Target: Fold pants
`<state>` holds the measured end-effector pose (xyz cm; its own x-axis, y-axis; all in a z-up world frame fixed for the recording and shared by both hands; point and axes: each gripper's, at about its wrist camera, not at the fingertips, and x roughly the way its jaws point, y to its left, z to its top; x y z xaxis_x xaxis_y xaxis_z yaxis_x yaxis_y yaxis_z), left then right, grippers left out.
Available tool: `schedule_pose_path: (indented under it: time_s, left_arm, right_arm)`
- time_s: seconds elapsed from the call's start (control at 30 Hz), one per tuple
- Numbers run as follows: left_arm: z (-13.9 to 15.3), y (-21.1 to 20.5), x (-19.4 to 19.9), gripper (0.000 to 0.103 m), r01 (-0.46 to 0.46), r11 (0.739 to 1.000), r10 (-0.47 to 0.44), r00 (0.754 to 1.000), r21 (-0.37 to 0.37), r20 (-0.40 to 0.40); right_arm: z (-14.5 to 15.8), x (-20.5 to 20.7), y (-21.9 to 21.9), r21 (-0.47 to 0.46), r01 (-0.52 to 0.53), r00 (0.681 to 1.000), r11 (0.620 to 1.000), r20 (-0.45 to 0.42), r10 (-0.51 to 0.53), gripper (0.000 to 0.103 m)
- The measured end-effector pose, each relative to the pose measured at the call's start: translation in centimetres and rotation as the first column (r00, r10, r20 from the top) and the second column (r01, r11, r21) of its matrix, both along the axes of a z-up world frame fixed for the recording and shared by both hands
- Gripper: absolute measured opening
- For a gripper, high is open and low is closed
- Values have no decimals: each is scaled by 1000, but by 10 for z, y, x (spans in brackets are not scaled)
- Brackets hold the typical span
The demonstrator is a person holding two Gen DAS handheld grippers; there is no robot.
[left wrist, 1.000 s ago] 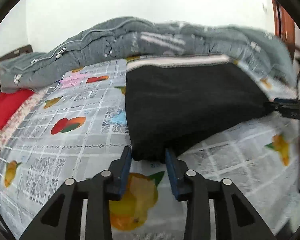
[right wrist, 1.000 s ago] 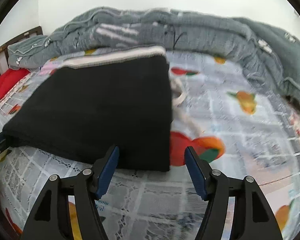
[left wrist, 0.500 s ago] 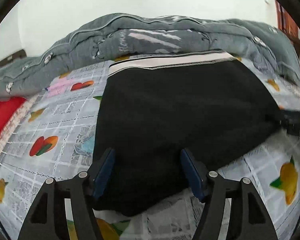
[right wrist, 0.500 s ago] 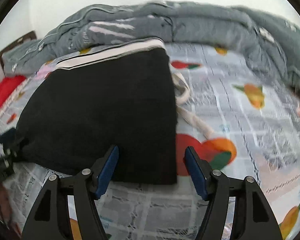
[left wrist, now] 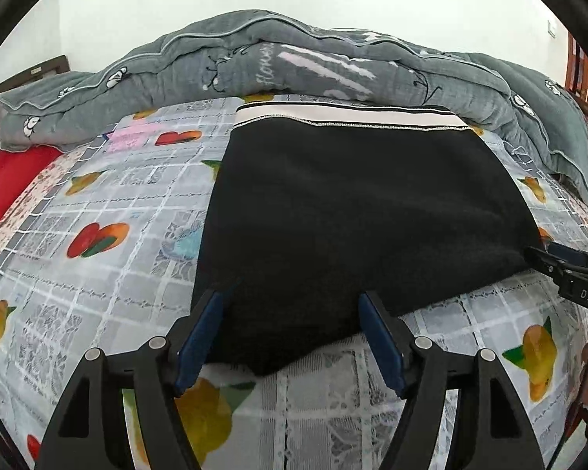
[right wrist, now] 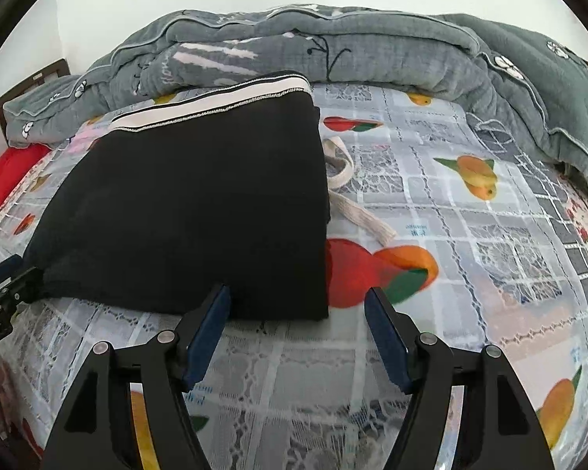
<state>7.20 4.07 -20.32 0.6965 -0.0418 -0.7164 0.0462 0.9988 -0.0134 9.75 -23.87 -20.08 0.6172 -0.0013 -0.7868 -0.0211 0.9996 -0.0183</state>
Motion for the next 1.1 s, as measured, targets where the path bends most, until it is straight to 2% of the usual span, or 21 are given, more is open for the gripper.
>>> schedule_pose_path:
  time_s: [0.13,0.27,0.4,0.47,0.57,0.6,0.67,0.73,0.8,1.0,1.1]
  left_arm:
    - [10,0,-13,70,-14,1000,14,1000,3,-15]
    - [31,5,-27,70,-11,997,11,1000,-81,-12]
    - [65,-1,-49,71,-4,997,7,999,-81,36]
    - [82,-4,-61,74,-10,998,15,997,-69,71]
    - [103,-6,-76,82,-20,998,26,994,-56,106]
    - [109,-8,-81,88,-20,998,26,994,-55,109]
    - [117,-9,-89,90,-21,999,26,994,-49,103]
    - [124,-10,-99,90,-28,999,33,994,-41,102]
    - [131,-10,-108,90,-33,999,37,993,-42,112]
    - [140,-14,-122,90,-47,999,50,991,-21,127]
    - [141,-16,-128,90,-50,999,52,990,-21,132]
  right_arm:
    - [14,-11,-4,-45,13,1000,999,5,-13,66]
    - [39,-27,-13,-14,26,999,1000,34,-25,66]
    - [77,-52,-14,-38,50,993,998,108,-45,66]
    - [93,-64,-15,-42,60,989,997,140,-54,66]
    - [116,-79,-18,-10,71,988,997,139,-69,66]
    - [123,-84,-20,1,73,988,997,137,-72,66]
    - [133,-94,-20,-6,79,987,997,141,-77,68]
    - [141,-106,-17,-50,87,985,995,156,-78,83]
    - [147,-117,-14,-79,83,982,993,174,-68,89]
    - [154,-135,-14,-43,72,987,996,149,-65,95]
    - [154,-140,-11,-53,71,987,996,148,-62,95]
